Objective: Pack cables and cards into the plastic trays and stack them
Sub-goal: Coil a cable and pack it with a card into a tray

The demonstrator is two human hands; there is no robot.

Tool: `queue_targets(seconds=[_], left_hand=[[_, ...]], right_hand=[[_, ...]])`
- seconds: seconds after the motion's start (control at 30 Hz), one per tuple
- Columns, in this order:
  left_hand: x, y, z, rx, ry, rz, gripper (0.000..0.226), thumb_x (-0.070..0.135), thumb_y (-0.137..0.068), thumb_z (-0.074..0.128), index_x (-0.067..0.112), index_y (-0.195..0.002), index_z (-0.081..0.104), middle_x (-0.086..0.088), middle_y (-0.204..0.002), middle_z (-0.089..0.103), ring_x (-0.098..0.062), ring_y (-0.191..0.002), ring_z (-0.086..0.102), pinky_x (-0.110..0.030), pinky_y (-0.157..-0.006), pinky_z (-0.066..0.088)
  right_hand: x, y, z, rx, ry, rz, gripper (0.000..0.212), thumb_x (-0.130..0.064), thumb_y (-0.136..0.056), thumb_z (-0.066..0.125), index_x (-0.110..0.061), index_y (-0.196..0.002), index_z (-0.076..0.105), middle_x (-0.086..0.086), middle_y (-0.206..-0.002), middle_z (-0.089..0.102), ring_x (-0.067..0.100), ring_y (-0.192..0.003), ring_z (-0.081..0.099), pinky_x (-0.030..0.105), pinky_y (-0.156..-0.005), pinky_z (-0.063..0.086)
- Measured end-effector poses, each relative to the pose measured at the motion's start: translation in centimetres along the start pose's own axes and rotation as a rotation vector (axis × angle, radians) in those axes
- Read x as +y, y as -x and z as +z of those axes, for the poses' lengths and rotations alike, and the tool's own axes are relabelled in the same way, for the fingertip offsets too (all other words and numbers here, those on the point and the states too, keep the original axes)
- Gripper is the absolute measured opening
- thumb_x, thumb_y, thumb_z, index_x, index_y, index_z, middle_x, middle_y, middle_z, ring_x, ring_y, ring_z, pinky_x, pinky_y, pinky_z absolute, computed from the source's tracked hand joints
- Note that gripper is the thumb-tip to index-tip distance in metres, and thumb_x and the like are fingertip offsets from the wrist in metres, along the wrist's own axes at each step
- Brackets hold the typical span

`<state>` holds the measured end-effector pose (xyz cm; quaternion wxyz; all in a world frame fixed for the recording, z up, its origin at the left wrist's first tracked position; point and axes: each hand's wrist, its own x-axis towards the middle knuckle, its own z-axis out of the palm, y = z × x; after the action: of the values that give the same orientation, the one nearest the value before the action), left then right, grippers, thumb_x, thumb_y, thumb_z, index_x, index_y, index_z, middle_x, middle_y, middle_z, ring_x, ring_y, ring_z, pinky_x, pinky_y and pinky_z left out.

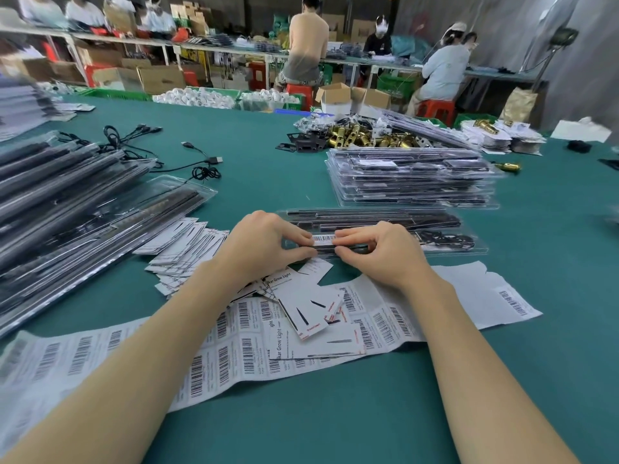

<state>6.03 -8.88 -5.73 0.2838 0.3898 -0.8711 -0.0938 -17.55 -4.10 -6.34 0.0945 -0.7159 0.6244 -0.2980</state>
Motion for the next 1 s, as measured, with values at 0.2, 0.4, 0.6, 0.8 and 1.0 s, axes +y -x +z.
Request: queue_targets(seconds=[0.2, 0.4, 0.6, 0.8, 1.0], left_hand=[[-0.1, 0.1, -0.2, 0.094, 0.156, -0.188, 0.021, 0.048, -0.073, 0.085, 0.029, -0.072, 0.079, 0.017, -0.077, 0.075, 0.004, -0.068, 0.064, -0.02, -0.072, 0.051], [-1.2, -0.6, -0.5, 0.069, 0.051, -0.491, 0.02, 0.037, -0.093, 0.067, 0.018, -0.096, 0.071, 0.007, -0.091, 0.071, -0.015, -0.09, 0.067, -0.025, -0.077, 0.047], [0.4, -1.8, -1.4, -0.047, 0.1, -0.606, 0.026, 0.045, -0.097, 0.057, 0.02, -0.107, 0.062, -0.001, -0.09, 0.073, -0.011, -0.06, 0.072, -0.024, -0.056, 0.056], [0.4, -3.6, -1.6, -0.063, 0.398, -0.844, 0.04, 0.048, -0.095, 0.061, 0.01, -0.105, 0.055, -0.007, -0.097, 0.068, -0.017, -0.074, 0.073, -0.03, -0.057, 0.061], [-0.3, -5.1, -2.1, -0.034, 0.696, -1.029, 0.055, 0.051, -0.093, 0.063, 0.011, -0.129, 0.049, -0.01, -0.103, 0.063, -0.014, -0.074, 0.057, -0.022, -0.05, 0.043]], right_hand=[[0.5, 0.0, 0.3, 0.214, -0.04, 0.014, 0.017, -0.052, -0.083, 0.069, -0.042, -0.071, 0.075, -0.034, -0.081, 0.069, 0.002, -0.089, 0.054, 0.024, -0.065, 0.042], [0.6, 0.2, 0.8, 0.048, -0.082, -0.043, 0.023, -0.047, -0.082, 0.075, -0.046, -0.105, 0.076, -0.038, -0.109, 0.066, -0.005, -0.115, 0.047, 0.028, -0.102, 0.041], [0.4, 0.1, 0.4, -0.014, -0.086, 0.03, 0.035, -0.058, -0.074, 0.08, -0.051, -0.107, 0.073, -0.035, -0.117, 0.065, -0.004, -0.119, 0.046, 0.033, -0.106, 0.042], [-0.7, 0.3, 0.5, 0.044, -0.007, -0.065, 0.028, -0.05, -0.081, 0.078, -0.041, -0.107, 0.076, -0.027, -0.117, 0.068, 0.007, -0.112, 0.052, 0.042, -0.101, 0.045], [-0.9, 0.3, 0.6, 0.091, -0.128, -0.065, 0.021, -0.034, -0.083, 0.08, -0.037, -0.103, 0.074, -0.021, -0.115, 0.065, 0.004, -0.094, 0.059, 0.042, -0.095, 0.051]])
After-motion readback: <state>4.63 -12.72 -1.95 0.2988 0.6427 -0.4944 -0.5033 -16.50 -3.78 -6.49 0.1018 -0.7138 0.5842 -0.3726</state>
